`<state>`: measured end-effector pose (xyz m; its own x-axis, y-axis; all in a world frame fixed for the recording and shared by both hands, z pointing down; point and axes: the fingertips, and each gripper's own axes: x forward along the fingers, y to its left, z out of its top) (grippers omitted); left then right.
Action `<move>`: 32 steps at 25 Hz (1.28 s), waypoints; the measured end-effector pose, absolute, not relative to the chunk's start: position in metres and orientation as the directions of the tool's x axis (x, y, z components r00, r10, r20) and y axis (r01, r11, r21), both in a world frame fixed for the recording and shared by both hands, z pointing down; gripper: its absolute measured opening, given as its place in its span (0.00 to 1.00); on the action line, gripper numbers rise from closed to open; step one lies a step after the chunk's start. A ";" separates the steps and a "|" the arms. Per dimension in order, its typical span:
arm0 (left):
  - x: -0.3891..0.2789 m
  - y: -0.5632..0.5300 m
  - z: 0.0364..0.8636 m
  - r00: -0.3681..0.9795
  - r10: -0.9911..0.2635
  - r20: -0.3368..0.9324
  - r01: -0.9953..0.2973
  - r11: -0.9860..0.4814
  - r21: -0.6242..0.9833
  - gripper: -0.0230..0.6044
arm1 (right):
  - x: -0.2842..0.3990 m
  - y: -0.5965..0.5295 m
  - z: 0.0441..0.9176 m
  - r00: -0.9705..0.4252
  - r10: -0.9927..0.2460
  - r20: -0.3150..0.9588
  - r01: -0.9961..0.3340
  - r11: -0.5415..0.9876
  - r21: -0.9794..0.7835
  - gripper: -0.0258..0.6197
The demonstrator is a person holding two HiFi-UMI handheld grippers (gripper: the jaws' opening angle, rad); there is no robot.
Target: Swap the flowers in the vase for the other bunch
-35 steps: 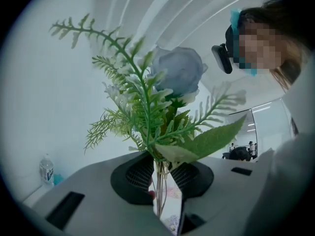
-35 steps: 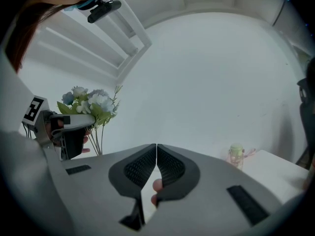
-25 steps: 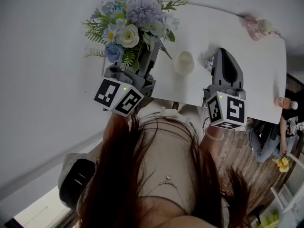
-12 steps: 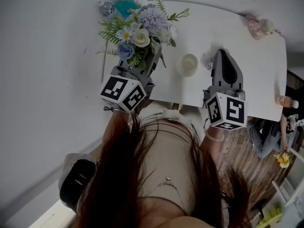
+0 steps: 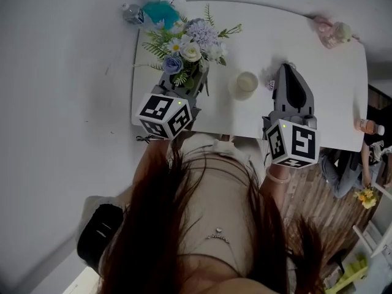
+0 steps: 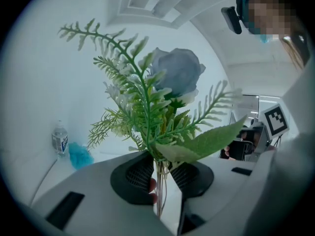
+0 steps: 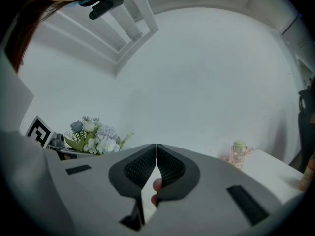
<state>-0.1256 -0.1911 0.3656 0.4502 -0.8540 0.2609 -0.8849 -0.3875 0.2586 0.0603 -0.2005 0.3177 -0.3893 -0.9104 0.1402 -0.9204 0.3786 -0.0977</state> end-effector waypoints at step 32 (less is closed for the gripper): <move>-0.152 -0.208 0.506 0.454 -0.709 0.540 -0.887 -0.306 0.345 0.18 | 0.050 -0.197 0.325 -0.303 -0.932 0.197 -0.953 0.301 -0.040 0.08</move>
<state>-0.1515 -0.2076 0.5056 0.4544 -0.7085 0.5399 -0.8873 -0.3064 0.3447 0.0499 -0.1965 0.3249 -0.3030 -0.9323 0.1974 -0.9527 0.3012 -0.0397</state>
